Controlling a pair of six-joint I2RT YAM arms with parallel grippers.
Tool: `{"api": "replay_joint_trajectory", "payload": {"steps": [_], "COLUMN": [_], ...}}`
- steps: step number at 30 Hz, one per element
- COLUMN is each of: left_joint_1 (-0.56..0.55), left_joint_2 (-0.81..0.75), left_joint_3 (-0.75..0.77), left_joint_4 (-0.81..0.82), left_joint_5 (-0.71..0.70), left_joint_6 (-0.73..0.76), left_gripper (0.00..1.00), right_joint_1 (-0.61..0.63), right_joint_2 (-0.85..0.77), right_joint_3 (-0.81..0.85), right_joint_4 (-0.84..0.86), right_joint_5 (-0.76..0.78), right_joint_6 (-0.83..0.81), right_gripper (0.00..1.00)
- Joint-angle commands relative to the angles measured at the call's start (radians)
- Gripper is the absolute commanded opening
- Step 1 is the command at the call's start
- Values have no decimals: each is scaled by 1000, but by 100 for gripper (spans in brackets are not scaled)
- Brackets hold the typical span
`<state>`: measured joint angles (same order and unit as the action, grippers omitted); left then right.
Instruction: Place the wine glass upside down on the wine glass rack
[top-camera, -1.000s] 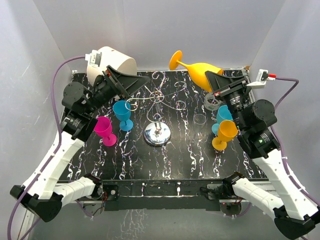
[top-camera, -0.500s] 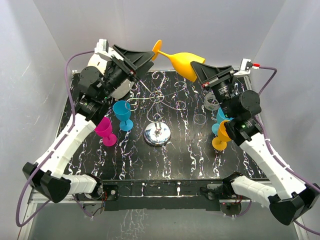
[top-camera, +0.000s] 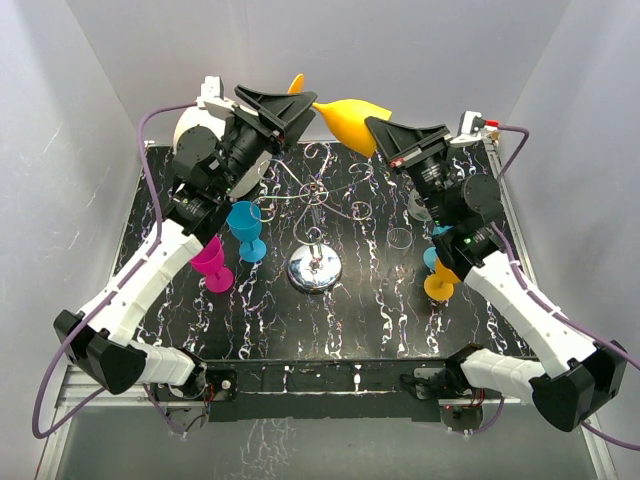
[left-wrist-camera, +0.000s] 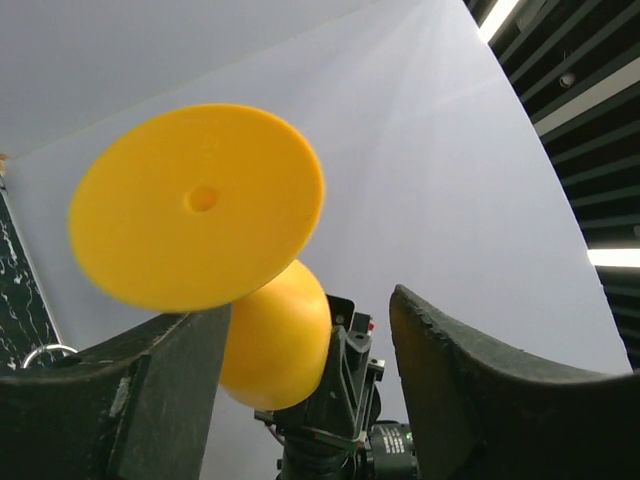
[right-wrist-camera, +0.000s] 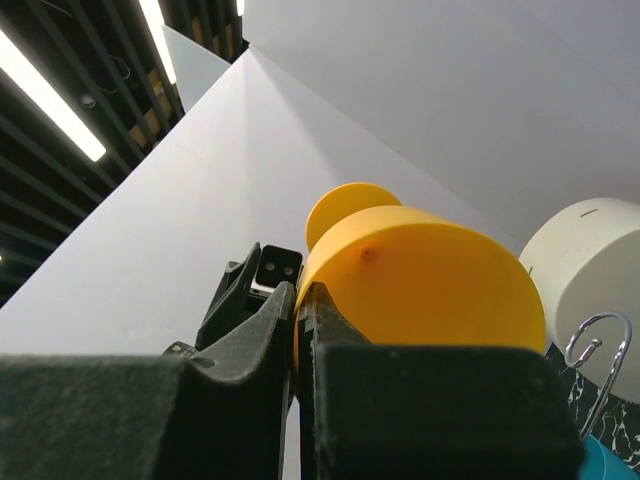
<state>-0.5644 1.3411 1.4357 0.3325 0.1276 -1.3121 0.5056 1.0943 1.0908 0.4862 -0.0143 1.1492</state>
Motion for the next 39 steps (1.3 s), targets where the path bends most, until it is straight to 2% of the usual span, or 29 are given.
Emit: {"api": "replay_joint_trajectory", "payload": {"steps": [1, 8, 16, 21, 24, 29, 36, 39], "left_joint_1": [0, 1, 0, 6, 5, 6, 5, 5], "left_joint_2": [-31, -12, -50, -71, -92, -110, -95, -94], "left_joint_3": [52, 64, 71, 97, 87, 67, 68, 68], "left_joint_4": [22, 0, -32, -29, -1, 44, 158, 173], "left_joint_5": [-81, -102, -178, -225, -241, -268, -281, -281], "left_joint_6": [31, -9, 54, 147, 156, 149, 129, 132], "left_gripper": [60, 56, 56, 39, 32, 26, 24, 19], "right_joint_1": [42, 67, 76, 78, 77, 78, 78, 78], "right_joint_2": [21, 41, 50, 70, 88, 112, 118, 124], "right_joint_3": [75, 115, 117, 110, 114, 119, 74, 78], "right_joint_4": [84, 93, 102, 154, 163, 201, 283, 298], "right_joint_5": [8, 10, 0, -90, -153, -221, -251, -279], "right_joint_6": [-15, -41, -39, -37, -33, -5, 60, 71], "right_gripper": [0, 0, 0, 0, 0, 0, 0, 0]}}
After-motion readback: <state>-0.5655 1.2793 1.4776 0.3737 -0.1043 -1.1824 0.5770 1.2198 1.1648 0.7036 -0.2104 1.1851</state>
